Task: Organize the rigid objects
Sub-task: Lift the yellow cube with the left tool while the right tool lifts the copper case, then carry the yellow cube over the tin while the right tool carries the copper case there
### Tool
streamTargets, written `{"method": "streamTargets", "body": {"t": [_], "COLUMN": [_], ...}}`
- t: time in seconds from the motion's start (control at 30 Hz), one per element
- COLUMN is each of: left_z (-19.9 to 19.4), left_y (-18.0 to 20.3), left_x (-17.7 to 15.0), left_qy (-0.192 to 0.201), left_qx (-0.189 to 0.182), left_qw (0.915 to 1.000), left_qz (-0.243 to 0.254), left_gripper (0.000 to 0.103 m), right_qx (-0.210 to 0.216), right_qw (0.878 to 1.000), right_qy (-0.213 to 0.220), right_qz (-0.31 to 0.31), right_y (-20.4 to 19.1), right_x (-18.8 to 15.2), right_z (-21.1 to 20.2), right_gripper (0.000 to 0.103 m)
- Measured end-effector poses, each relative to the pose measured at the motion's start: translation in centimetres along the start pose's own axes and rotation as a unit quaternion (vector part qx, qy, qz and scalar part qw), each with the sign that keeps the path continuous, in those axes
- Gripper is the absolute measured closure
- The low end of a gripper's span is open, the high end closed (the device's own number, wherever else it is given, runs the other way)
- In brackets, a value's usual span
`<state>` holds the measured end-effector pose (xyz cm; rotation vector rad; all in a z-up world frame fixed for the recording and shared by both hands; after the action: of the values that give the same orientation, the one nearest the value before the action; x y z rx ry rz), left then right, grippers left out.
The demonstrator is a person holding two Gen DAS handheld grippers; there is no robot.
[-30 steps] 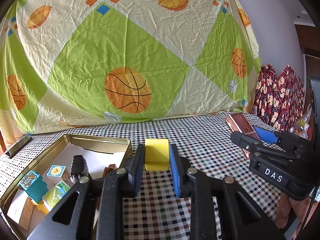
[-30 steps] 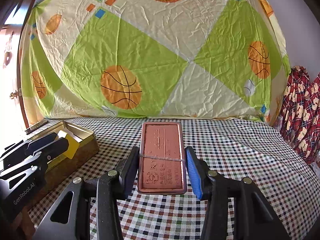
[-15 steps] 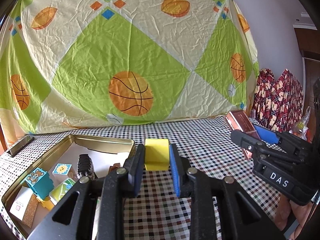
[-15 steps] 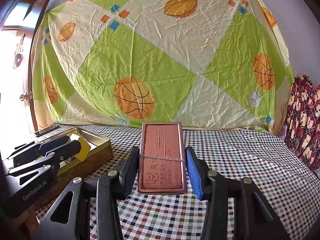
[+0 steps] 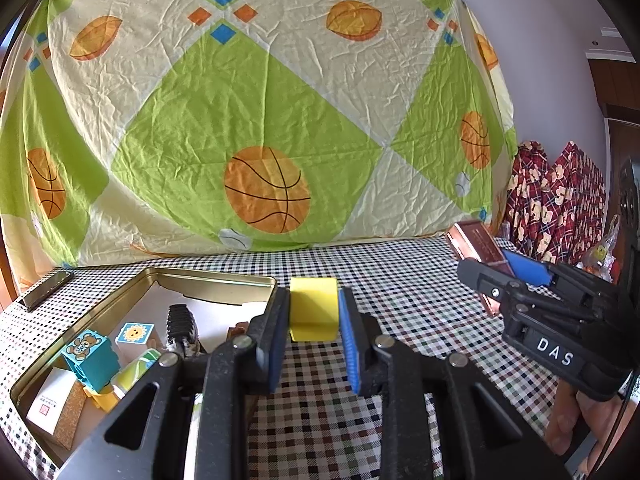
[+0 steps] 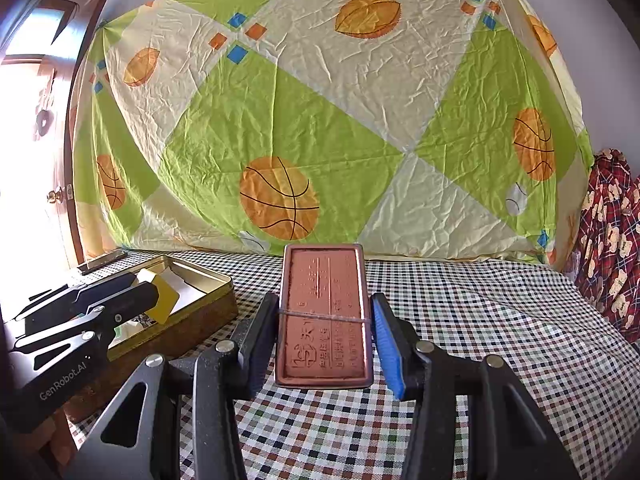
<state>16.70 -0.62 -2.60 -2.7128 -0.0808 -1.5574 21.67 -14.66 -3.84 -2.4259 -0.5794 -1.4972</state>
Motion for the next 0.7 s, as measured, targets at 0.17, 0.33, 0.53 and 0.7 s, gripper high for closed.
{"method": "streamTargets", "body": {"t": [0.17,0.33,0.53,0.7], "left_z": [-0.2,-0.4,-0.7,-1.5], "left_y": [-0.2,-0.2,-0.5,-1.0], "left_x": [-0.2,-0.3,-0.5,-1.0], "left_qy": [-0.001,-0.002,-0.002,0.001], "left_qx": [-0.002,-0.002,-0.001,-0.002], "left_qw": [1.0000,1.0000,1.0000,1.0000], "left_qz": [-0.001,-0.001,-0.004,-0.007], "left_gripper": [0.079,0.079,0.079,0.079], "right_qx": [0.014,0.034,0.039,0.046], "right_qw": [1.000,0.999,0.999,0.999], "right_qy": [-0.010,-0.018,-0.016,-0.009], "right_qz": [-0.001,0.003,-0.003,-0.011], "right_y": [-0.4,-1.3,-2.7,-3.9], "right_x": [-0.1,-0.4,-0.8,-0.9], "right_z": [0.3,0.2,-0.4,-1.0], "right_gripper": [0.054,0.054,0.054,0.054]}}
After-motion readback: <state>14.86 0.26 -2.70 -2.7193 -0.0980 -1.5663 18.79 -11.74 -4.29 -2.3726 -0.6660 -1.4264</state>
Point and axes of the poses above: each gripper's, at about its wrist camera, not at the fingertips, and z roughly the way its jaws point, y to its right, x to its top, the point moved 7 cm from there along z, roughly the way its jaws point, and after that the axes turned 13 degrees about -y, right-handed, at the moved point
